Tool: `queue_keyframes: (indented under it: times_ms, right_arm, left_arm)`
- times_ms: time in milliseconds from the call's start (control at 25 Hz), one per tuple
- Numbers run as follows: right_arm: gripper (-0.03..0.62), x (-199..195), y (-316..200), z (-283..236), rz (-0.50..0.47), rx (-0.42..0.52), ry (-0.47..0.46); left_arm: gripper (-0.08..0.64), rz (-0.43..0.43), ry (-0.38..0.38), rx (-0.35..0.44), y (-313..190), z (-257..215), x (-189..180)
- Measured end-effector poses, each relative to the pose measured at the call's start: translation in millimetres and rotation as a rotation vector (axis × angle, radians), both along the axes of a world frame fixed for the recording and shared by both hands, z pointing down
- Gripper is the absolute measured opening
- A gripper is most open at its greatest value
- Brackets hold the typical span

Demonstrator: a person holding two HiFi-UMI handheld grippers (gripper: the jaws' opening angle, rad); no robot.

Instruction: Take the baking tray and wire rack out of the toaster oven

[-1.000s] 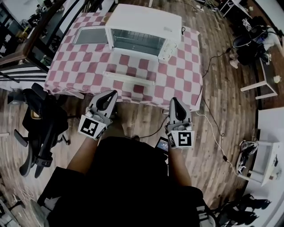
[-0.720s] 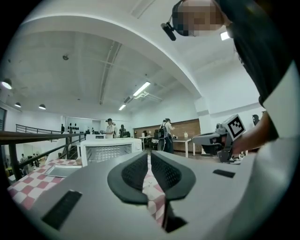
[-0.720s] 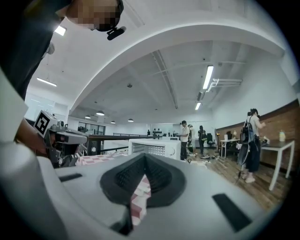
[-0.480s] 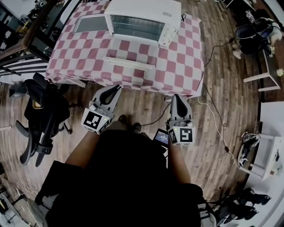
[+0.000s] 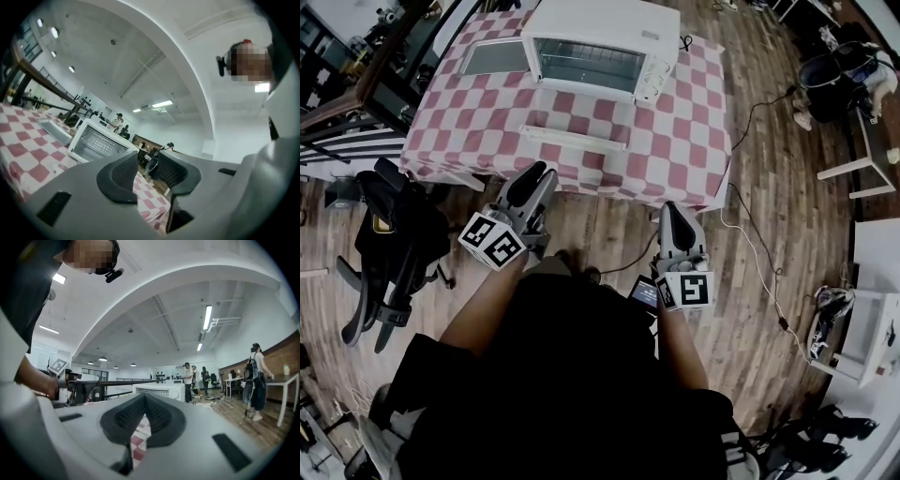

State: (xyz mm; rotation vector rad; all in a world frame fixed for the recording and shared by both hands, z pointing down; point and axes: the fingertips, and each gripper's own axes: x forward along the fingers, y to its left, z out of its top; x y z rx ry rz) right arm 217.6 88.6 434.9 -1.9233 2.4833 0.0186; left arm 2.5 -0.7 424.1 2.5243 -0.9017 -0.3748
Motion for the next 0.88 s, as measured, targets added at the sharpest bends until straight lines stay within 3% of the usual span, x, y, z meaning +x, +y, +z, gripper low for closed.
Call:
queue_keyframes:
  times_ms: [120, 280, 400, 600, 880]
  right_arm:
    - [0.003, 3, -5, 1, -0.017, 0.000, -0.009]
    - [0.005, 3, -14, 3, -0.036, 0.000, -0.019]
    - [0.003, 4, -27, 4, -0.039, -0.006, -0.029]
    - [0.005, 7, -60, 7, -0.032, -0.026, -0.022]
    - [0.005, 25, -125, 11, 0.028, -0.077, -0.042]
  left_arm:
    - [0.153, 0.002, 0.232, -0.131, -15, -1, 0]
    - [0.197, 0.012, 0.596, -0.322, -36, 4, 1]
    - [0.220, -0.017, 0.778, -0.432, -57, 15, -2]
    - [0.236, -0.056, 0.871, -0.543, -104, 44, -5]
    - [0.235, -0.080, 0.866, -0.617, -184, 70, 9]
